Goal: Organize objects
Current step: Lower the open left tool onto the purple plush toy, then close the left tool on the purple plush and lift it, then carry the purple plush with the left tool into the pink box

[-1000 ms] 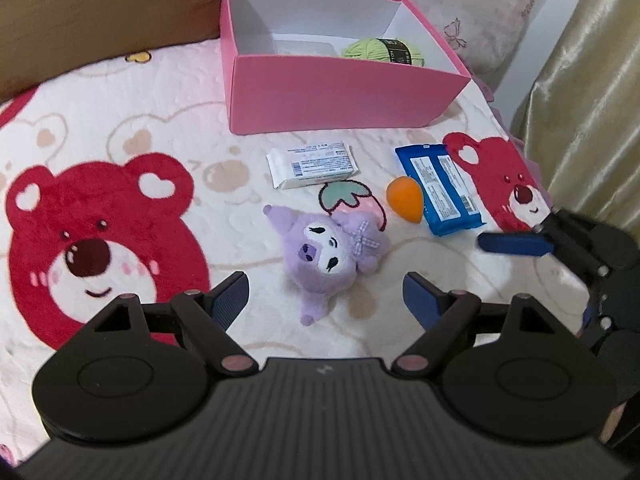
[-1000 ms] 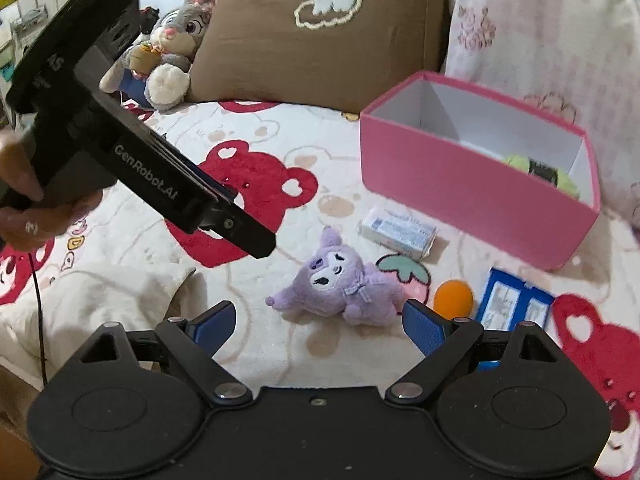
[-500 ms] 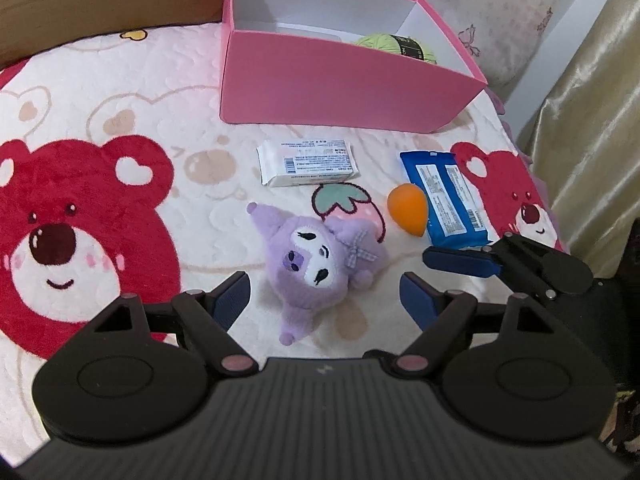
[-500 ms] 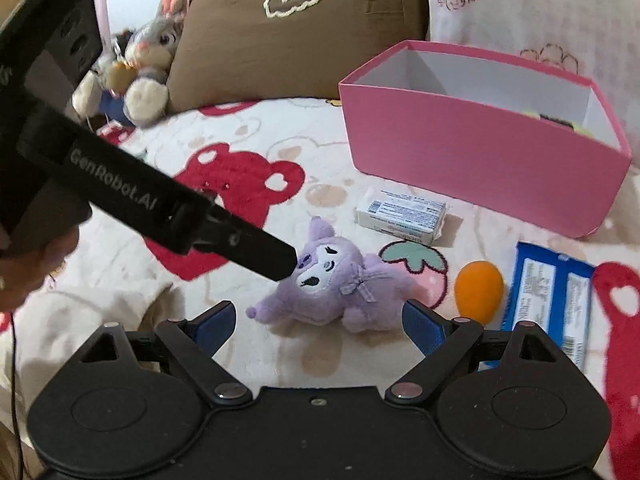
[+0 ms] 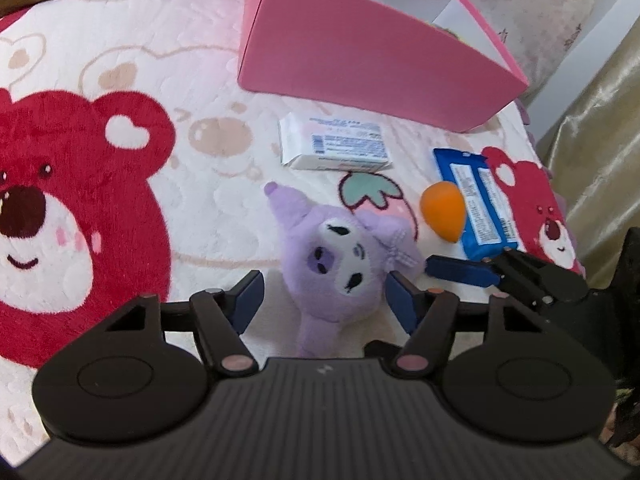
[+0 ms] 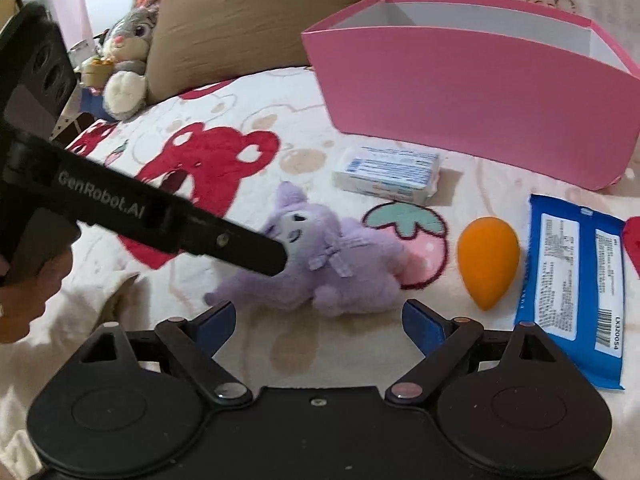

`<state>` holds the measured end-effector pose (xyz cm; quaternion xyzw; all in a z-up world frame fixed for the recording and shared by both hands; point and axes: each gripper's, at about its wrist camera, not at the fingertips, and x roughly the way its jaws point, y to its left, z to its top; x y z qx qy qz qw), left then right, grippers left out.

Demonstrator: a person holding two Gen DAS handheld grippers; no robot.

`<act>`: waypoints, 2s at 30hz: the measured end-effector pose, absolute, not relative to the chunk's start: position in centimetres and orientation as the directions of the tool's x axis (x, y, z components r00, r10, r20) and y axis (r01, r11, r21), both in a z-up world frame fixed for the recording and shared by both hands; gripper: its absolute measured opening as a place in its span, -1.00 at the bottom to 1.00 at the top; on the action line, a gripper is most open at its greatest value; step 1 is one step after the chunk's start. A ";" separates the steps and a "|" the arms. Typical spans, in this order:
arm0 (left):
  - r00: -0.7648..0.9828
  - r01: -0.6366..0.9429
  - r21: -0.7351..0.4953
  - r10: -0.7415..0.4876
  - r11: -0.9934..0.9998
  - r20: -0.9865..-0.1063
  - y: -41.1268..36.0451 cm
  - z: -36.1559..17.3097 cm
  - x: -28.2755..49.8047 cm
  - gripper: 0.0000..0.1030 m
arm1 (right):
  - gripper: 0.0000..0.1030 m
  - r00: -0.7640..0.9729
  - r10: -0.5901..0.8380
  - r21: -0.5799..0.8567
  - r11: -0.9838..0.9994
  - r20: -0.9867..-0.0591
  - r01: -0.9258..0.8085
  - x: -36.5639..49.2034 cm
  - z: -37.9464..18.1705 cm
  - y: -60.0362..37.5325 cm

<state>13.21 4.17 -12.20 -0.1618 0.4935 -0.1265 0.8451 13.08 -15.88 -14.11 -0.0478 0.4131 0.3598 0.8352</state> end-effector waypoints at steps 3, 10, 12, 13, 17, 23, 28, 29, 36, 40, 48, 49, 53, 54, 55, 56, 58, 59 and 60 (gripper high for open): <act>0.492 0.054 -0.426 -0.396 0.903 -0.775 4.4 -12.7 13.1 0.20 | 0.76 0.386 0.582 0.234 0.720 -0.716 -0.653 13.1 -14.2 -16.3; 0.520 0.032 -0.462 -0.410 0.886 -0.750 4.4 -13.7 13.0 -0.08 | 0.64 0.397 0.569 0.213 0.726 -0.720 -0.654 14.2 -15.4 -15.4; 0.539 0.009 -0.481 -0.409 0.877 -0.736 4.6 -13.8 12.7 -0.08 | 0.56 0.407 0.578 0.209 0.721 -0.707 -0.660 14.2 -15.3 -15.6; 0.546 0.001 -0.487 -0.409 0.873 -0.731 4.6 -13.8 12.7 -0.08 | 0.52 0.411 0.579 0.206 0.721 -0.704 -0.662 14.1 -15.1 -15.6; 0.553 -0.004 -0.491 -0.407 0.871 -0.726 4.5 -13.8 12.5 -0.09 | 0.48 0.424 0.574 0.194 0.725 -0.700 -0.661 13.9 -14.9 -15.5; 0.553 -0.003 -0.478 -0.397 0.879 -0.733 3.9 -13.3 12.0 -0.10 | 0.46 0.442 0.558 0.137 0.716 -0.702 -0.685 12.8 -14.5 -15.0; 0.528 0.017 -0.469 -0.406 0.883 -0.746 3.6 -12.3 11.8 -0.10 | 0.53 0.434 0.556 0.143 0.716 -0.709 -0.683 12.2 -13.6 -15.1; 0.529 0.029 -0.471 -0.414 0.881 -0.741 3.5 -11.9 11.6 -0.10 | 0.60 0.431 0.561 0.154 0.716 -0.707 -0.681 12.0 -13.3 -15.2; 0.526 0.069 -0.444 -0.411 0.893 -0.744 2.9 -9.9 10.6 -0.09 | 0.67 0.439 0.580 0.146 0.701 -0.686 -0.698 10.7 -11.7 -15.6; 0.527 0.087 -0.443 -0.418 0.892 -0.740 2.7 -8.8 10.1 -0.09 | 0.69 0.440 0.570 0.135 0.703 -0.694 -0.698 9.9 -10.8 -15.6; 0.529 0.147 -0.385 -0.401 0.911 -0.748 1.3 -6.3 9.0 -0.09 | 0.69 0.460 0.548 0.124 0.726 -0.699 -0.677 9.0 -8.6 -15.7; 0.530 0.152 -0.380 -0.400 0.912 -0.747 1.2 -5.9 8.9 -0.09 | 0.69 0.469 0.544 0.116 0.729 -0.696 -0.674 8.8 -8.2 -15.7; 0.534 0.177 -0.373 -0.407 0.911 -0.741 0.8 -4.2 8.5 -0.09 | 0.69 0.497 0.530 0.095 0.743 -0.687 -0.662 7.9 -6.6 -15.9; 0.534 0.184 -0.373 -0.411 0.909 -0.739 0.7 -3.8 8.4 -0.09 | 0.69 0.505 0.527 0.086 0.745 -0.684 -0.661 7.6 -6.1 -16.0; 0.535 0.192 -0.373 -0.416 0.908 -0.736 0.6 -3.4 8.3 -0.09 | 0.69 0.513 0.524 0.077 0.747 -0.680 -0.660 7.4 -5.7 -16.1; 0.536 0.202 -0.374 -0.422 0.905 -0.731 0.5 -2.9 8.1 -0.09 | 0.69 0.521 0.520 0.068 0.749 -0.677 -0.659 7.2 -5.2 -16.2; 0.540 0.221 -0.367 -0.427 0.904 -0.726 0.3 -2.1 7.9 -0.09 | 0.69 0.535 0.515 0.058 0.755 -0.670 -0.654 6.8 -4.2 -16.3; 0.540 0.232 -0.364 -0.430 0.902 -0.724 0.2 -1.6 7.7 -0.09 | 0.69 0.538 0.512 0.058 0.758 -0.670 -0.650 6.8 -3.8 -16.4; 0.540 0.238 -0.362 -0.433 0.901 -0.722 0.1 -1.2 7.6 -0.09 | 0.69 0.542 0.507 0.056 0.763 -0.671 -0.644 6.8 -3.3 -16.4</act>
